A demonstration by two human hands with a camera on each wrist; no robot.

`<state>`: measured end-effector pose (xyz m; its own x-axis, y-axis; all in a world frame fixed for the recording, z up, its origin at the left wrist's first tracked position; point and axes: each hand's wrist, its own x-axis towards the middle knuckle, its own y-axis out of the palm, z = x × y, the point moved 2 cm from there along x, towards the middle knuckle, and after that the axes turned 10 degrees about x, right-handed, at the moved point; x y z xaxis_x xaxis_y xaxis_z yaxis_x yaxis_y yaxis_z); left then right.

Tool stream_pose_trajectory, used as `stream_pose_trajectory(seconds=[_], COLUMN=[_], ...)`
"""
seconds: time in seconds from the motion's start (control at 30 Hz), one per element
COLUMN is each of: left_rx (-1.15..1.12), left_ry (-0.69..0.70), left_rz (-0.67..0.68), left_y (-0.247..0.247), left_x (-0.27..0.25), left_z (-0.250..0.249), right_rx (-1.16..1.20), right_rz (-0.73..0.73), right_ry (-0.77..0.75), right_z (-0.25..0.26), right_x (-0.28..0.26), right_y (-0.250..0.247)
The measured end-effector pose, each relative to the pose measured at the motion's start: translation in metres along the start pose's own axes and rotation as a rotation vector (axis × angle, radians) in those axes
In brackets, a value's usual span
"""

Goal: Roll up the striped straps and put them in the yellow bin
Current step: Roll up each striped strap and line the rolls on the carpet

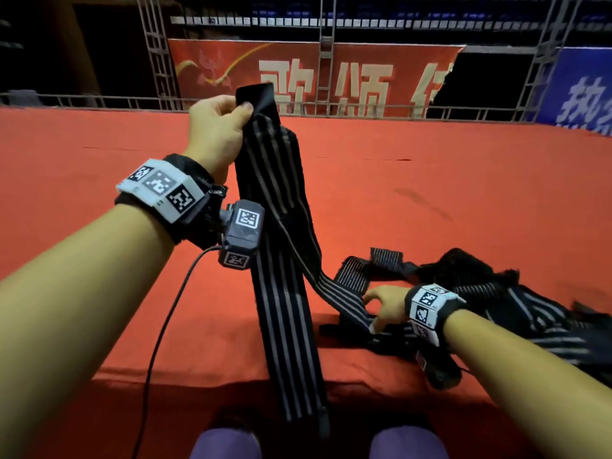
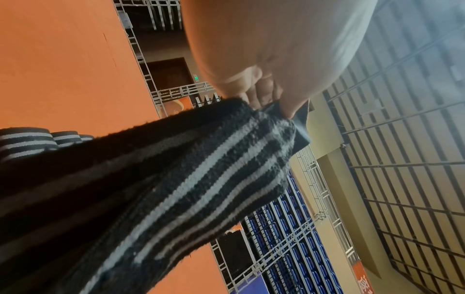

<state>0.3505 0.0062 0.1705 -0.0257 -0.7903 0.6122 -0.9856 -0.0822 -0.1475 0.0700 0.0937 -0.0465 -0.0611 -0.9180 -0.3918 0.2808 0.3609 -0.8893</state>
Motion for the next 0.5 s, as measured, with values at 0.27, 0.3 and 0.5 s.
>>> stream_pose_trajectory(seconds=[0.27, 0.3, 0.5], left_rx=[-0.023, -0.022, 0.007], left_ry=[0.013, 0.014, -0.008], left_rz=[-0.09, -0.096, -0.176], left_y=[-0.024, -0.026, -0.047], left_x=[0.013, 0.014, 0.026], left_z=[0.0, 0.002, -0.002], right_rx=[0.259, 0.251, -0.098], right_rz=[0.058, 0.052, -0.083], right_ry=[0.037, 0.044, 0.111], right_z=[-0.005, -0.007, -0.016], right_x=[0.016, 0.018, 0.032], right_y=[0.007, 0.007, 0.011])
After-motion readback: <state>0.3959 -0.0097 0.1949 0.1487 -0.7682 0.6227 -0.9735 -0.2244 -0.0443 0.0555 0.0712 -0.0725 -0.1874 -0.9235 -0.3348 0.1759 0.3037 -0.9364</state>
